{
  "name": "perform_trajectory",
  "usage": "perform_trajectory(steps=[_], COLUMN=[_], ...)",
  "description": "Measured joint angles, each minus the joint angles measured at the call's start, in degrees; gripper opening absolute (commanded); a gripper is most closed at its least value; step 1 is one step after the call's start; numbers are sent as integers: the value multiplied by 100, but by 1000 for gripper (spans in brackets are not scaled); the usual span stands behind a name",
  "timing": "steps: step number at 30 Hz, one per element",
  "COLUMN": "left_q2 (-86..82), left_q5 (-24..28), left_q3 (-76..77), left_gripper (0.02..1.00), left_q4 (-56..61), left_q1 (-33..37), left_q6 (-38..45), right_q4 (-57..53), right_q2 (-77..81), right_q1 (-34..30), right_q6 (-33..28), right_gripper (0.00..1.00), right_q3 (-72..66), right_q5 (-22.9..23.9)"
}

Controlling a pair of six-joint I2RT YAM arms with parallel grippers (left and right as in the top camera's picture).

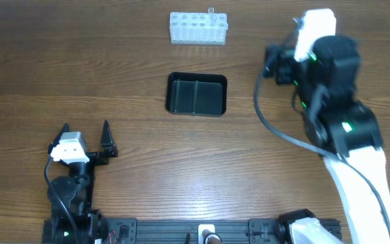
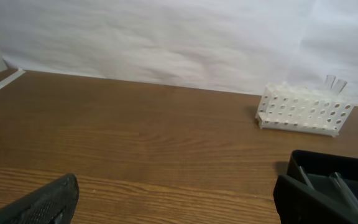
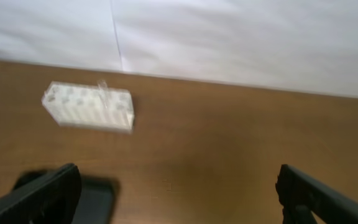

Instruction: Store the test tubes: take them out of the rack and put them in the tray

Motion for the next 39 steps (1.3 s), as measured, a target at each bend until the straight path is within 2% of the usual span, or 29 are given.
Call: perform_trajectory(steps=[5, 10, 22, 30, 39], left_q2=[0, 0, 0, 0, 0], left_q5=[0, 0, 0, 0, 0], left_q3=[0, 0, 0, 0, 0], left_gripper=[998, 998, 1000, 998, 996], left_q4=[0, 0, 0, 0, 0], left_q1=[0, 0, 0, 0, 0], left_q6=[0, 0, 0, 0, 0], right_q4=[1060, 1547, 2009, 2100, 2096], right_q2=[1069, 2210, 4478, 5403, 5799], right_q1=[341, 584, 813, 857, 1008], right_q6=[146, 293, 476, 590, 1060], right_gripper=[991, 991, 972, 912, 871], right_q3=[234, 693, 2155, 2791, 2828], right_q5=[138, 415, 953, 1019, 1034])
